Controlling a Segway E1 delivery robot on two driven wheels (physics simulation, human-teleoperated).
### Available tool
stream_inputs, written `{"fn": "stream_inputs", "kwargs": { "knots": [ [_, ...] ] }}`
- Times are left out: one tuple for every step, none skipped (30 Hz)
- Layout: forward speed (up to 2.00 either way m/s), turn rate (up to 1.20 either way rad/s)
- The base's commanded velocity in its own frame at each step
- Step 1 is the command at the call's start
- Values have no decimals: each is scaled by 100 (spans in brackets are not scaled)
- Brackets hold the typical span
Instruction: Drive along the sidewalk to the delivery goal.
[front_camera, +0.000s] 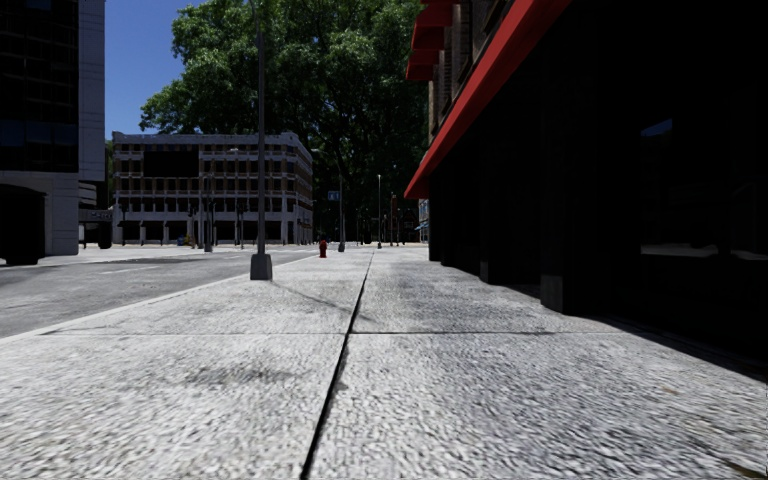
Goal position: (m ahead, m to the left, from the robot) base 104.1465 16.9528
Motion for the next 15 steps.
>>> {"fn": "stream_inputs", "kwargs": {
  "knots": [
    [200, 0],
    [200, 0],
    [200, 0],
    [200, 0],
    [200, 0],
    [200, 0],
    [200, 0],
    [200, 0],
    [200, 0],
    [200, 0],
    [200, 0],
    [200, 0],
    [200, 0],
    [200, 0],
    [200, 0]
  ]
}}
